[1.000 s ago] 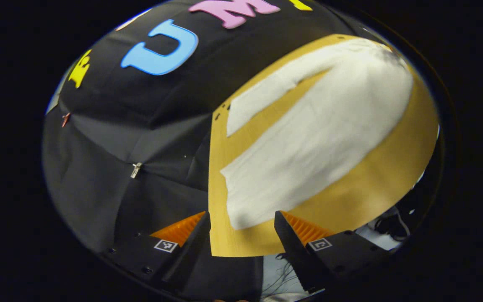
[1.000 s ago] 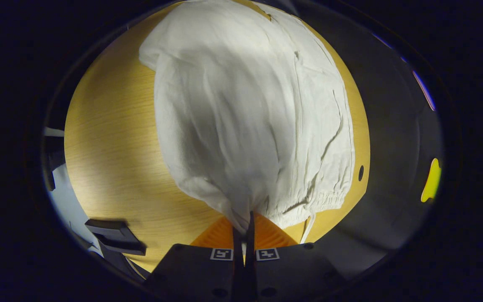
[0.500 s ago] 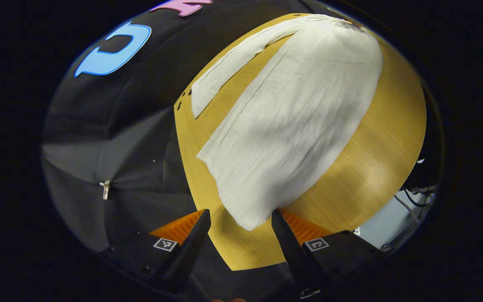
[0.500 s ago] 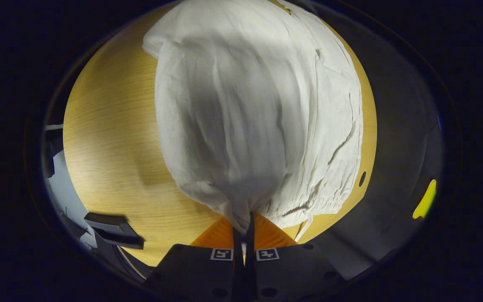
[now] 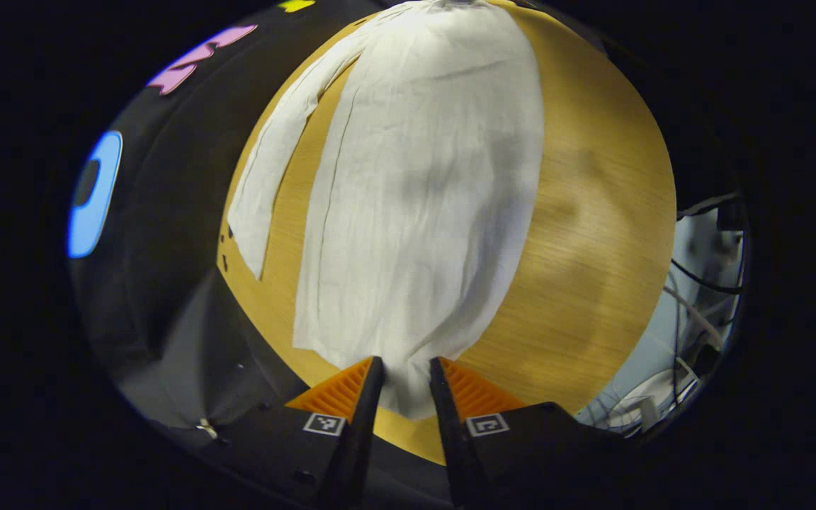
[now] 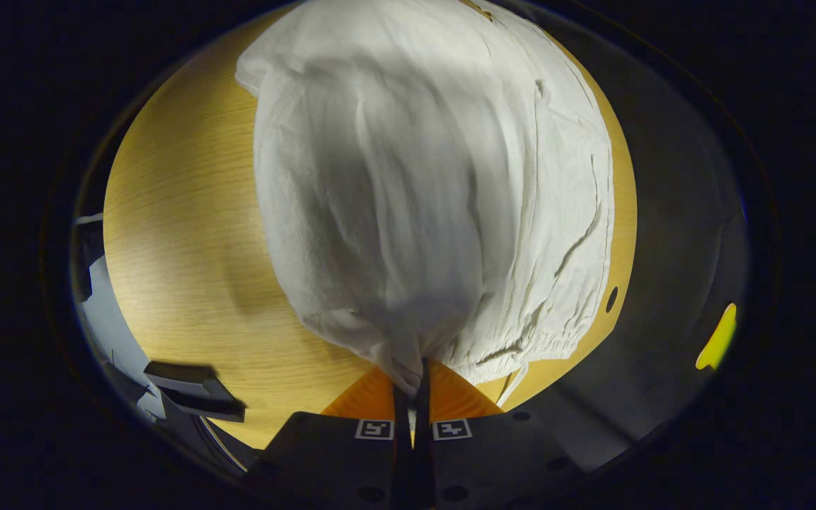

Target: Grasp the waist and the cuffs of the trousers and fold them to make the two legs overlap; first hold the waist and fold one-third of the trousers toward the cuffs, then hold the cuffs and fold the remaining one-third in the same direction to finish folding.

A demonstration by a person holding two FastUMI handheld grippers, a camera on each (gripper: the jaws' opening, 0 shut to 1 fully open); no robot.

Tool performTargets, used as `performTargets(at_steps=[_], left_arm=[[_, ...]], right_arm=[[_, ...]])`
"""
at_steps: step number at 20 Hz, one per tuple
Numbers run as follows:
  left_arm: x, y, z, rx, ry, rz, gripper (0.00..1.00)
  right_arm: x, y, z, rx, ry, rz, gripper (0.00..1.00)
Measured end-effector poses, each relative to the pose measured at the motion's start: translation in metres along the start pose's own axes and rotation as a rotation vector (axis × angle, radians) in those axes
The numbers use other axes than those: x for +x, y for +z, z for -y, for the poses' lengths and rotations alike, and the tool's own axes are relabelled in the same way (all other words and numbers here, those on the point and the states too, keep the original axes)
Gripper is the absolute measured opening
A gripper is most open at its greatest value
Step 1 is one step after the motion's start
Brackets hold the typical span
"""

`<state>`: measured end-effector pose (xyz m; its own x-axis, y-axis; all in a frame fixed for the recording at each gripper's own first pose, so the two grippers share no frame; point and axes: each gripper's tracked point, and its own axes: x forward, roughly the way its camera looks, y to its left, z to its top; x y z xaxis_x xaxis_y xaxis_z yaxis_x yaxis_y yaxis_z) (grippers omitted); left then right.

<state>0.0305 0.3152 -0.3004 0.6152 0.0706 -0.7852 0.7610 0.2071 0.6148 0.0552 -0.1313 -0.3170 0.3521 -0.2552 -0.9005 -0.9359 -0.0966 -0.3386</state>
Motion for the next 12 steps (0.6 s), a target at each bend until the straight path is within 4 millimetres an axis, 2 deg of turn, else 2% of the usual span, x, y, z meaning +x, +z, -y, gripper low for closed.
performTargets(at_steps=[2, 5, 6, 8, 12], left_arm=[[0.0033, -0.0020, 0.0056, -0.037, -0.036, -0.008, 0.32], [0.0045, 0.0029, 0.0067, -0.057, 0.005, -0.016, 0.18], [0.0060, 0.0028, 0.0043, -0.055, 0.018, -0.025, 0.10], [0.0053, 0.0016, 0.0014, -0.078, 0.043, -0.042, 0.06], [0.0040, 0.0043, 0.0000, -0.241, 0.104, -0.056, 0.05]], right_arm=[[0.0000, 0.0000, 0.0000, 0.009, 0.002, 0.000, 0.05], [0.0001, -0.0005, 0.0002, 0.028, 0.009, -0.002, 0.05], [-0.0003, -0.0003, 0.0005, 0.039, 0.006, -0.003, 0.05], [-0.0001, 0.0000, 0.0012, 0.047, -0.007, 0.000, 0.05], [-0.0007, -0.0036, 0.0026, 0.064, -0.049, 0.017, 0.05]])
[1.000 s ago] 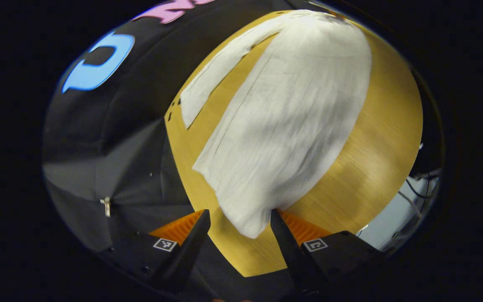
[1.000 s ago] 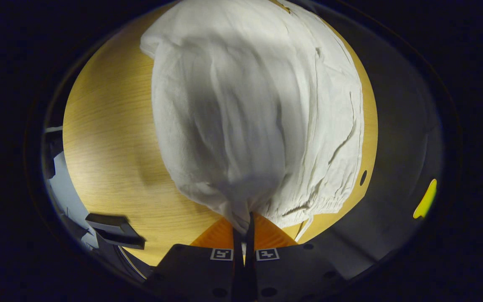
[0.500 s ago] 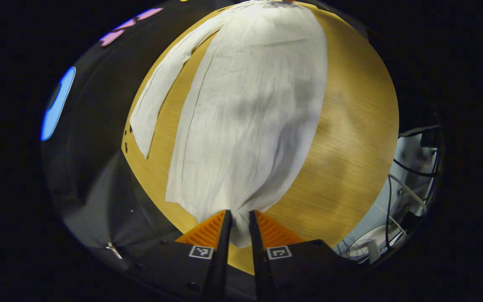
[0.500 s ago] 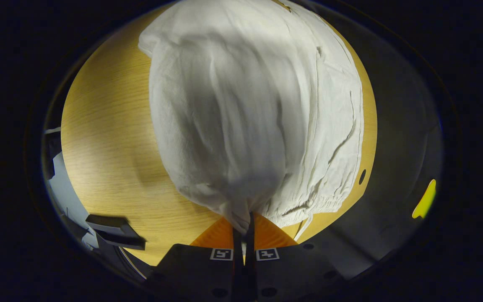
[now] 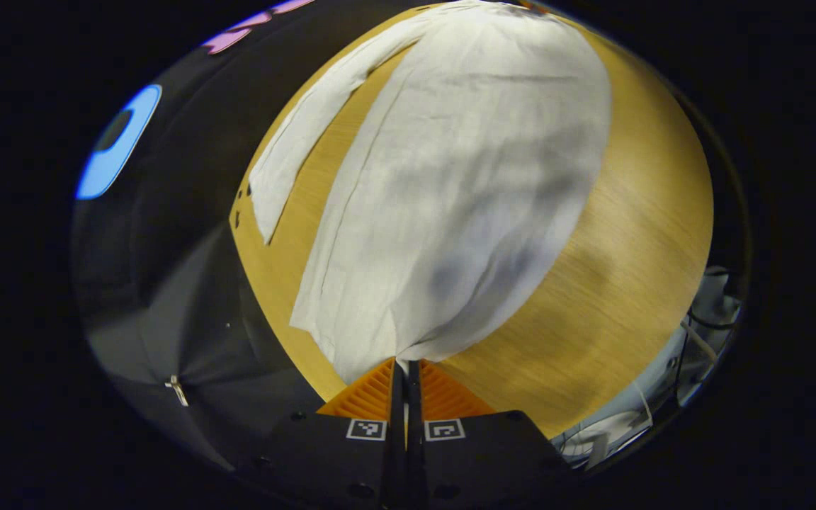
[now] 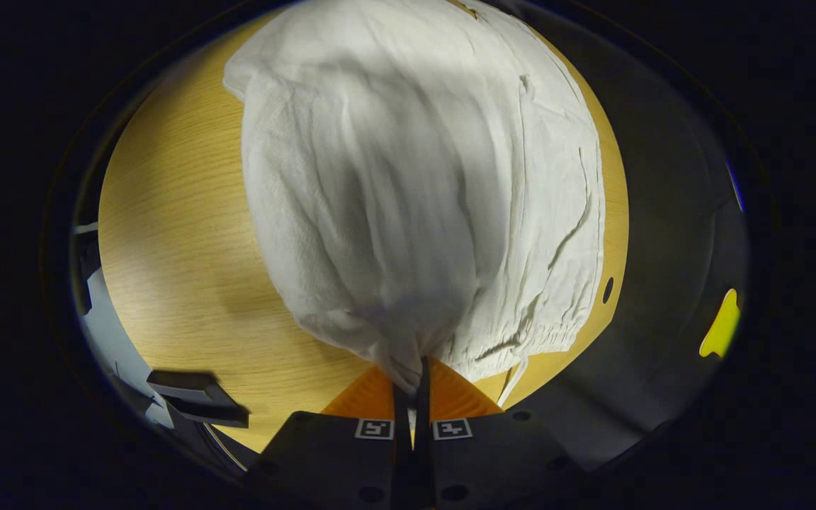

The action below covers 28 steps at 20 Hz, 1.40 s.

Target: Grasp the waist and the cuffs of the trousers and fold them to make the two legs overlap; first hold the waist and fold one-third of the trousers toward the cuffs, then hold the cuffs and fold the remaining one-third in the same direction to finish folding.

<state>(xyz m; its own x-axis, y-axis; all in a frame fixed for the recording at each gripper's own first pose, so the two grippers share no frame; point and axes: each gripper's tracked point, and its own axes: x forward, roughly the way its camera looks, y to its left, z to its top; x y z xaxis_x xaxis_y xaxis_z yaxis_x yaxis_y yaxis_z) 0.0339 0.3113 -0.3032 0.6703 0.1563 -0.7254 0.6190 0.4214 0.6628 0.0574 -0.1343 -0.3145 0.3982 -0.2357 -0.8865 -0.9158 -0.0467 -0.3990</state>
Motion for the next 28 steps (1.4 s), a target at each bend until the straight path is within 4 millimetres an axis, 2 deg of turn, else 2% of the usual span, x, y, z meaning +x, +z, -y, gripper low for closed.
performTargets(at_steps=[3, 7, 10, 13, 17, 20, 21, 24, 28], left_arm=[[-0.015, 0.003, -0.012, -0.169, 0.095, 0.020, 0.05], [-0.031, 0.024, -0.043, -0.419, 0.237, 0.060, 0.05], [-0.048, 0.043, -0.060, -0.474, 0.297, 0.079, 0.05], [-0.059, 0.068, -0.087, -0.495, 0.358, 0.117, 0.05], [-0.062, 0.101, -0.129, -0.566, 0.415, 0.177, 0.05], [-0.064, 0.124, -0.165, -0.615, 0.469, 0.219, 0.05], [-0.062, 0.137, -0.179, -0.630, 0.474, 0.241, 0.05], [-0.049, 0.163, -0.222, -0.693, 0.493, 0.282, 0.05], [-0.008, 0.200, -0.283, -0.819, 0.490, 0.335, 0.05]], right_arm=[[-0.005, -0.001, 0.006, 0.106, -0.021, 0.030, 0.05], [-0.023, -0.005, 0.022, 0.246, -0.060, 0.088, 0.05], [-0.035, -0.006, 0.044, 0.400, -0.098, 0.134, 0.05], [-0.044, -0.008, 0.073, 0.550, -0.116, 0.184, 0.05], [-0.055, -0.008, 0.108, 0.815, -0.124, 0.237, 0.05], [-0.069, 0.000, 0.137, 0.924, -0.146, 0.264, 0.05], [-0.073, 0.006, 0.149, 0.960, -0.150, 0.282, 0.05], [-0.065, 0.021, 0.182, 1.116, -0.140, 0.340, 0.05], [-0.054, 0.025, 0.240, 1.329, -0.162, 0.419, 0.05]])
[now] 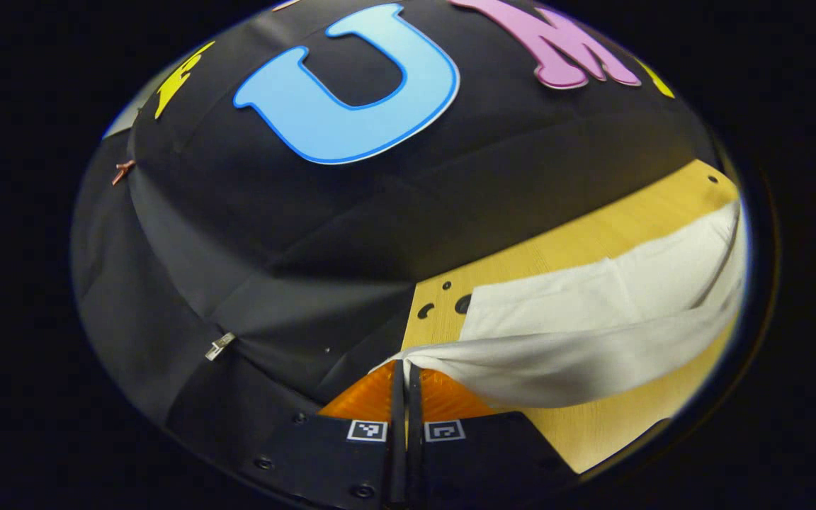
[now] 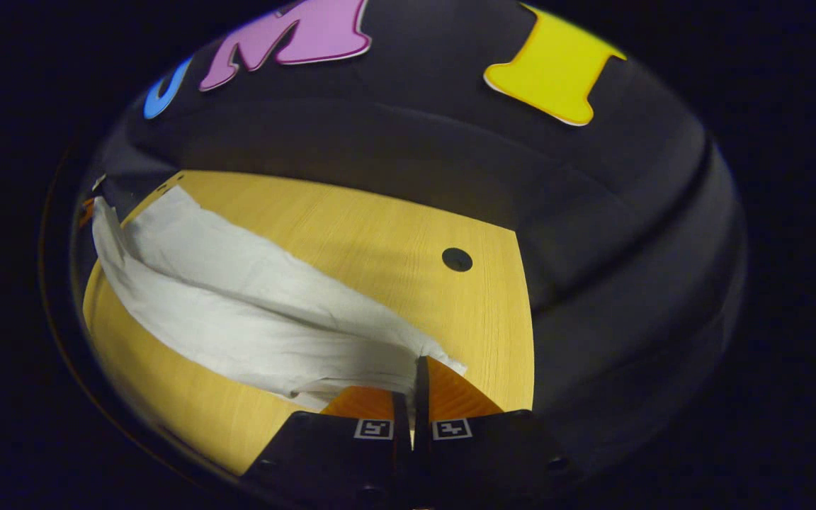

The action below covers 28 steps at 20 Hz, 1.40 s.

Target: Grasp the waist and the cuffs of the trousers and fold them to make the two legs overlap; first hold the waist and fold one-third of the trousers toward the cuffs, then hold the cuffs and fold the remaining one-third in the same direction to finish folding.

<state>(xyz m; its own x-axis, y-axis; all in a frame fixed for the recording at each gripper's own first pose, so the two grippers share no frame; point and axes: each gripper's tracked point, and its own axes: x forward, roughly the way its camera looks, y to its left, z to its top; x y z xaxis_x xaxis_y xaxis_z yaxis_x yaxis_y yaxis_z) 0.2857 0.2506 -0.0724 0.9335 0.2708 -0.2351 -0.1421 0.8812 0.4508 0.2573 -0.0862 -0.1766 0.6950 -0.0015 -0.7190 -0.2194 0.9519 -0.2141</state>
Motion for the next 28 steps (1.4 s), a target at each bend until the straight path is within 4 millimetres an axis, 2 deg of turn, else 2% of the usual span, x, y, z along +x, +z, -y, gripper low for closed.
performTargets(at_steps=[3, 5, 7, 8, 9, 11, 12, 15, 16, 19, 21, 23, 25, 28], left_arm=[[0.049, 0.018, 0.015, -0.038, -0.024, 0.008, 0.05], [0.080, 0.020, 0.034, -0.030, -0.059, 0.000, 0.05], [0.104, 0.017, 0.056, -0.010, -0.102, -0.016, 0.05], [0.115, 0.011, 0.067, 0.002, -0.113, -0.025, 0.05], [0.124, 0.007, 0.071, 0.010, -0.110, -0.028, 0.05], [0.126, 0.004, 0.080, -0.021, -0.128, -0.028, 0.06], [0.126, 0.005, 0.084, -0.054, -0.138, -0.018, 0.18], [0.111, 0.019, 0.075, -0.159, -0.135, 0.039, 0.77], [0.101, 0.025, 0.071, -0.194, -0.133, 0.060, 0.96], [0.078, 0.040, 0.054, -0.296, -0.118, 0.127, 0.96], [0.063, 0.039, 0.045, -0.329, -0.110, 0.157, 0.96], [0.038, 0.033, 0.044, -0.360, -0.112, 0.181, 0.96], [-0.014, 0.030, 0.039, -0.388, -0.101, 0.165, 0.96], [-0.070, 0.021, 0.045, -0.522, -0.109, 0.147, 0.97]], right_arm=[[0.027, 0.031, 0.004, 0.144, -0.002, 0.024, 0.05], [0.049, 0.042, 0.005, 0.223, 0.003, 0.022, 0.05], [0.066, 0.040, 0.001, 0.270, 0.004, -0.004, 0.06], [0.079, 0.036, 0.000, 0.283, 0.003, -0.015, 0.11], [0.091, 0.032, -0.001, 0.284, -0.009, -0.024, 0.20], [0.100, 0.023, 0.002, 0.266, -0.034, -0.042, 0.28], [0.104, 0.018, 0.002, 0.251, -0.035, -0.048, 0.25], [0.094, 0.007, 0.014, 0.204, -0.076, -0.040, 0.99], [0.088, 0.002, 0.018, 0.213, -0.089, -0.028, 0.96], [0.063, -0.012, 0.027, 0.304, -0.105, 0.031, 0.98], [0.050, -0.024, 0.038, 0.389, -0.135, 0.087, 0.98], [0.044, -0.037, 0.047, 0.489, -0.151, 0.125, 0.98], [0.047, -0.051, 0.048, 0.572, -0.148, 0.135, 0.99], [0.051, -0.067, 0.050, 0.643, -0.151, 0.143, 0.99]])
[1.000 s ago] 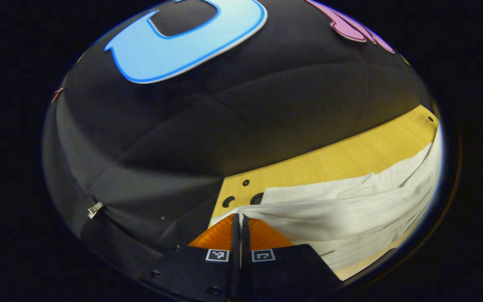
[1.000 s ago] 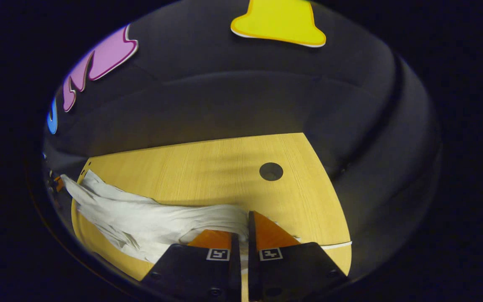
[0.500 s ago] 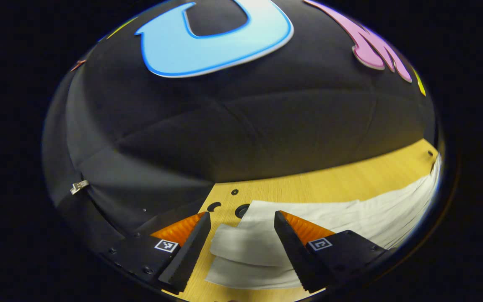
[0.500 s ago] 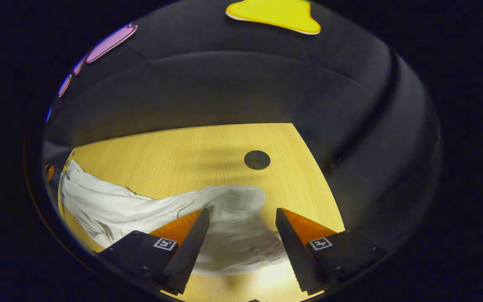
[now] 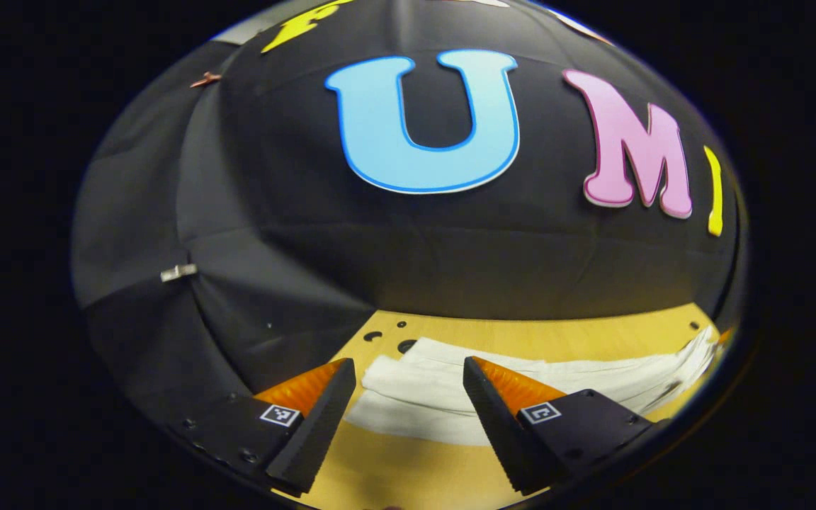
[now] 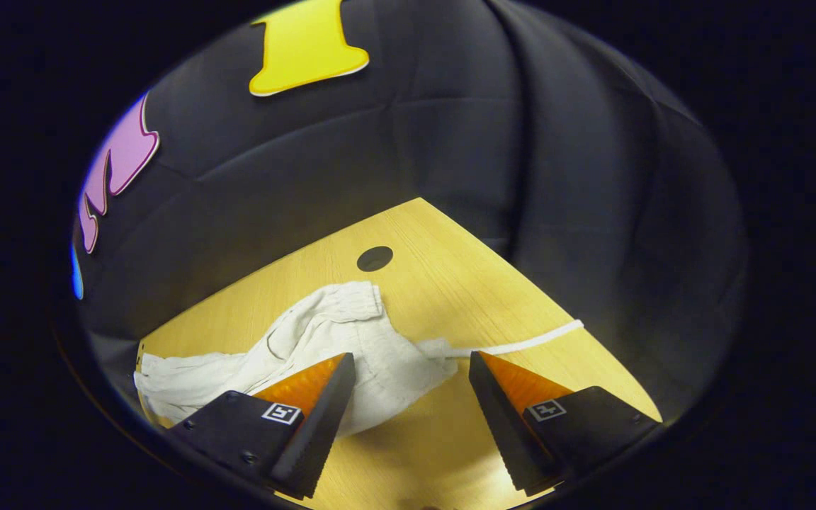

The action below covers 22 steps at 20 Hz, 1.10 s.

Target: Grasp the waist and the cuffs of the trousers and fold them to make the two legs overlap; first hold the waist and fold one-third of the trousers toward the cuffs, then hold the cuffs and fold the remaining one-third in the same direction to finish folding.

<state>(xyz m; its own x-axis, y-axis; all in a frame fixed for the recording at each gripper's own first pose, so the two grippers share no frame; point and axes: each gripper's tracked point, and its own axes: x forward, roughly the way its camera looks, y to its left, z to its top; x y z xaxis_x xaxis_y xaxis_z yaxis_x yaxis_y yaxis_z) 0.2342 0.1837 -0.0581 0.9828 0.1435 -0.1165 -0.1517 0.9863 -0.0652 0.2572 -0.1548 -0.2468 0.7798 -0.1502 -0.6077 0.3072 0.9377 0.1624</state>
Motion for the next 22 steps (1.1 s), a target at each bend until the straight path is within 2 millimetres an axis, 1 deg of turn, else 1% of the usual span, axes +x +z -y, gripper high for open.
performTargets(at_steps=[1, 2, 4, 5, 6, 7, 8, 10, 11, 12, 13, 15, 16, 17, 18, 19, 20, 22], left_arm=[[-0.017, 0.001, 0.001, -0.035, 0.004, 0.004, 0.97], [-0.029, 0.000, -0.002, -0.051, 0.016, 0.002, 0.97], [-0.047, -0.004, -0.010, -0.056, 0.046, -0.010, 0.97], [-0.052, -0.006, -0.008, -0.068, 0.049, -0.022, 0.97], [-0.054, -0.012, -0.005, -0.104, 0.053, -0.047, 0.97], [-0.059, -0.021, 0.003, -0.146, 0.035, -0.083, 0.96], [-0.060, -0.031, 0.010, -0.178, 0.027, -0.113, 0.96], [-0.061, -0.046, 0.016, -0.194, 0.031, -0.157, 0.96], [-0.062, -0.048, 0.023, -0.183, 0.023, -0.166, 0.96], [-0.062, -0.047, 0.031, -0.160, 0.012, -0.173, 0.96], [-0.063, -0.045, 0.036, -0.133, 0.004, -0.177, 0.96], [-0.066, -0.041, 0.048, -0.079, -0.016, -0.182, 0.96], [-0.068, -0.039, 0.052, -0.062, -0.020, -0.181, 0.96], [-0.071, -0.038, 0.057, -0.074, -0.023, -0.185, 0.96], [-0.076, -0.041, 0.074, -0.104, -0.047, -0.201, 0.96], [-0.081, -0.043, 0.089, -0.137, -0.065, -0.212, 0.96], [-0.084, -0.046, 0.099, -0.155, -0.080, -0.220, 0.95], [-0.090, -0.051, 0.110, -0.164, -0.088, -0.235, 0.96]], right_arm=[[0.000, -0.002, 0.001, 0.032, -0.001, 0.005, 0.99], [0.003, -0.006, 0.002, 0.069, 0.003, 0.006, 0.99], [0.010, -0.008, 0.001, 0.113, 0.007, 0.008, 0.99], [0.014, -0.008, -0.001, 0.118, 0.006, 0.011, 0.99], [0.017, -0.009, -0.002, 0.122, 0.004, 0.011, 0.99], [0.019, -0.014, -0.005, 0.132, 0.004, 0.001, 0.99], [0.021, -0.011, -0.007, 0.130, -0.006, 0.019, 0.99], [0.026, -0.013, -0.013, 0.125, -0.024, 0.033, 0.99], [0.026, -0.011, -0.013, 0.117, -0.032, 0.044, 0.99], [0.026, -0.014, -0.012, 0.103, -0.049, 0.039, 0.99], [0.026, -0.016, -0.011, 0.091, -0.060, 0.029, 0.92], [0.028, -0.018, -0.013, 0.062, -0.086, 0.021, 0.70], [0.028, -0.019, -0.015, 0.052, -0.090, 0.009, 0.70], [0.031, -0.015, -0.017, 0.042, -0.090, 0.022, 0.46], [0.030, -0.026, -0.020, 0.045, -0.072, -0.011, 0.46], [0.034, -0.021, -0.020, 0.034, -0.076, 0.008, 0.34], [0.028, -0.025, -0.020, 0.025, -0.080, -0.004, 0.24], [0.025, -0.027, -0.026, 0.014, -0.052, -0.014, 0.16]])
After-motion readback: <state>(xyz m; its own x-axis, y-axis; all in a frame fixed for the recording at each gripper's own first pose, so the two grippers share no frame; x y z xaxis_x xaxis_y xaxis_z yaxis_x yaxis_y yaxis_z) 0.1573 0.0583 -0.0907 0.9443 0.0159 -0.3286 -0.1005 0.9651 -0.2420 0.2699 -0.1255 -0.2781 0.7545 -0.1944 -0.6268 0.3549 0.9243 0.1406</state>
